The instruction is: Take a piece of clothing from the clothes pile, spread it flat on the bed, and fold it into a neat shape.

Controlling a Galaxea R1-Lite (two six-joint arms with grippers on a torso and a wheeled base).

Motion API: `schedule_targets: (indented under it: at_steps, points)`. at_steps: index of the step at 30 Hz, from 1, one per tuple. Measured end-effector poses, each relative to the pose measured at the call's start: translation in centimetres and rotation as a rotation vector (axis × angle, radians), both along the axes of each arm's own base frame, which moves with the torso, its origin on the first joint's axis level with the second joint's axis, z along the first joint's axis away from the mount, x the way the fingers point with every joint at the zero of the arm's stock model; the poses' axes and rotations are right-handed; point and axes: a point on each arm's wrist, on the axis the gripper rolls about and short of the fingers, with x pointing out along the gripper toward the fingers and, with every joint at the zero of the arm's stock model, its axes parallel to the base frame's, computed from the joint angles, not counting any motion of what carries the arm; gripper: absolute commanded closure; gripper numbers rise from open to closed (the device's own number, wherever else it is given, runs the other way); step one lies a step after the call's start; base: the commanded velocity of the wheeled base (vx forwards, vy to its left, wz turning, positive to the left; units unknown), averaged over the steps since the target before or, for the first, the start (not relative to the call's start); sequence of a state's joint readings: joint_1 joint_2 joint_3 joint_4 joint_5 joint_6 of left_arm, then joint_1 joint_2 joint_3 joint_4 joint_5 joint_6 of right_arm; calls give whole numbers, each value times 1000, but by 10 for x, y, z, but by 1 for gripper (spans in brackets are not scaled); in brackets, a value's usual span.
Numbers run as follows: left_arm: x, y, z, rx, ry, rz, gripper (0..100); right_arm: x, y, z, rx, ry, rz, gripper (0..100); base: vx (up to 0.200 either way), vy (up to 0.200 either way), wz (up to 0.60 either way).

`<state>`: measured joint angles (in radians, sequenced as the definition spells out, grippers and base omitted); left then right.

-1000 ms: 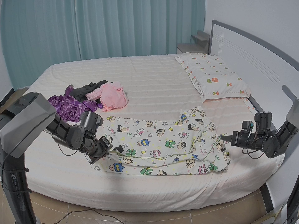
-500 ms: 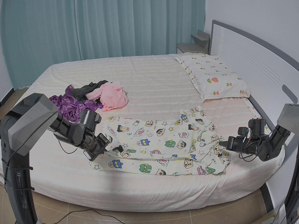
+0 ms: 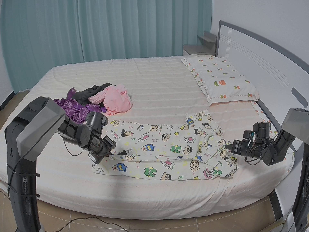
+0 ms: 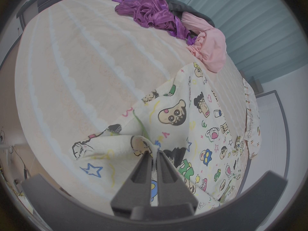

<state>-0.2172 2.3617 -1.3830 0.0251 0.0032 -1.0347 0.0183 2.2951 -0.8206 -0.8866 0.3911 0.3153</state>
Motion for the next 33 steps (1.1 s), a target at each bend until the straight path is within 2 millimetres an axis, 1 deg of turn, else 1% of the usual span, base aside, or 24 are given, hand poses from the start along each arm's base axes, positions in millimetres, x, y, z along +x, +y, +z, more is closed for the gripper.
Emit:
schedule_targets:
  at_steps: [1, 2, 3, 9, 13, 17, 21, 24, 28, 30, 33]
  points:
    - [1, -1, -1, 3, 0, 0, 100, 0, 0, -1, 0, 1, 0, 100, 0, 0, 0]
    - [1, -1, -2, 6, 0, 0, 0, 1, 0, -1, 0, 2, 0, 100, 0, 0, 0]
    - [2, -1, -2, 7, -1, 0, 0, 1, 0, -1, 1, 2, 0, 0, 0, 0, 0]
    - [5, -3, -4, 7, -3, 1, 0, -1, -1, -5, 24, 27, -19, 0, 0, 0, 0]
    - [6, 0, -5, 2, -3, 9, 0, -5, -4, -2, 47, 17, -46, 0, 0, 0, 0]
    - [8, 6, -4, -7, -6, 23, 0, -14, -6, 6, 110, -21, -96, 0, 0, 0, 0]
    - [12, 16, 1, -46, -13, 43, 0, -30, -2, 13, 202, -39, -174, 0, 0, 0, 0]
    - [15, 25, 7, -99, -22, 55, 0, -43, 9, 15, 261, -31, -235, 0, 0, 0, 0]
    - [18, 33, 13, -148, -34, 66, 0, -57, 35, 15, 352, -20, -279, 0, 0, 0, 0]
    - [19, 38, 16, -164, -39, 73, 0, -62, 47, 11, 372, -6, -281, 0, 0, 0, 0]
    - [20, 45, 21, -185, -45, 83, 0, -66, 56, -1, 370, 22, -283, 0, 0, 0, 0]
